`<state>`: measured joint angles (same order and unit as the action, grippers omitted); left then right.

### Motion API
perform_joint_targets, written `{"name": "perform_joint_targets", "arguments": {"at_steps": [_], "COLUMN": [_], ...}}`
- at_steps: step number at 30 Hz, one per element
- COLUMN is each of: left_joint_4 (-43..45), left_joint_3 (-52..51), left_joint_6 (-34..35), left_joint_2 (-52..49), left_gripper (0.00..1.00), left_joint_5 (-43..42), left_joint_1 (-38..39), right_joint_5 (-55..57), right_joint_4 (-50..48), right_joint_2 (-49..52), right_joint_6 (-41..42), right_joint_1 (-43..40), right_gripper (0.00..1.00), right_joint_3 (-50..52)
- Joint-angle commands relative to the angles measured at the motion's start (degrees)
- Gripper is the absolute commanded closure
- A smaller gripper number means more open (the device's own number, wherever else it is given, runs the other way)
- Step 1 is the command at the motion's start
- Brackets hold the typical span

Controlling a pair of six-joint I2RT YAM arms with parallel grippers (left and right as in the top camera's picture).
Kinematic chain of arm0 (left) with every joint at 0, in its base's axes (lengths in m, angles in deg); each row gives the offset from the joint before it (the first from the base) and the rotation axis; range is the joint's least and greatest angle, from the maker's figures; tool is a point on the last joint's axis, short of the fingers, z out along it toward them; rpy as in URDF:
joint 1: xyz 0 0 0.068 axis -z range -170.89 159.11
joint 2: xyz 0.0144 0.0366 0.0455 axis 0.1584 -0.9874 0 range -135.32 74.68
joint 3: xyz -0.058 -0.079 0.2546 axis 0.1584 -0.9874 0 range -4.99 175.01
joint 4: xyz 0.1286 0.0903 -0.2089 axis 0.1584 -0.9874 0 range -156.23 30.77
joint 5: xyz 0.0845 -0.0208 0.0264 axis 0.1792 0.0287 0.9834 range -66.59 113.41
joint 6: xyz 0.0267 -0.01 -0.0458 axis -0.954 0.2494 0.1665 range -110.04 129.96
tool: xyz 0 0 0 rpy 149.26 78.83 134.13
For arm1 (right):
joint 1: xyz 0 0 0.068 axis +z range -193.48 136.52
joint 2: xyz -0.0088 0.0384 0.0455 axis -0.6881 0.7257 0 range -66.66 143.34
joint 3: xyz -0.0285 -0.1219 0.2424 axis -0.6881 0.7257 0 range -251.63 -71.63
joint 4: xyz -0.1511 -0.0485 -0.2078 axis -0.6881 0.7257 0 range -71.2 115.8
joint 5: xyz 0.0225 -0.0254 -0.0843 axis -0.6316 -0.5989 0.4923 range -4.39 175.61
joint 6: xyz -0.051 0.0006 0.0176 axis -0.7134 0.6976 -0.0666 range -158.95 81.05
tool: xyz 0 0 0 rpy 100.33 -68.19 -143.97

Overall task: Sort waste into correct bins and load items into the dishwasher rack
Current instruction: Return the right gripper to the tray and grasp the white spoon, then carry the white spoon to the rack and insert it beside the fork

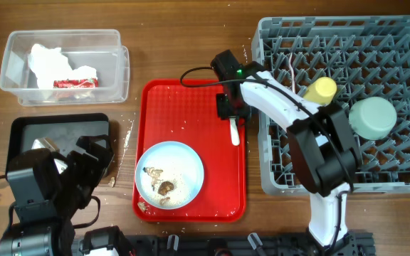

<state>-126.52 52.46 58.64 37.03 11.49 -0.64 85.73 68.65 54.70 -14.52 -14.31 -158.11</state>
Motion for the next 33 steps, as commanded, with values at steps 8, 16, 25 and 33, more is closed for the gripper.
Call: {"name": "perform_joint_targets", "arguments": {"at_steps": [8, 16, 25, 33], "left_joint_4": [0.15, 0.15, 0.15, 0.15], "left_joint_3": [-0.02, -0.02, -0.02, -0.02], "left_joint_6": [-0.48, -0.48, -0.48, -0.48], "left_joint_2": [0.11, 0.11, 0.11, 0.11], "left_gripper": [0.00, 0.00, 0.00, 0.00], "left_joint_5": [-0.59, -0.59, -0.59, -0.59], "left_joint_1": [-0.11, -0.11, -0.11, -0.11], "right_joint_5": [2.01, 1.73, 0.90, 1.29], "right_joint_4": [-1.84, 5.77, 3.50, -0.90], "right_joint_2": [1.97, -7.32, -22.32, -15.39], "right_joint_6": [2.01, -0.31, -11.32, -19.91], "right_joint_1": [-0.04, -5.33, -21.05, -23.63], "right_gripper": [0.96, 0.96, 0.96, 0.94], "right_joint_3": [0.96, -7.17, -8.39, -5.25]}}
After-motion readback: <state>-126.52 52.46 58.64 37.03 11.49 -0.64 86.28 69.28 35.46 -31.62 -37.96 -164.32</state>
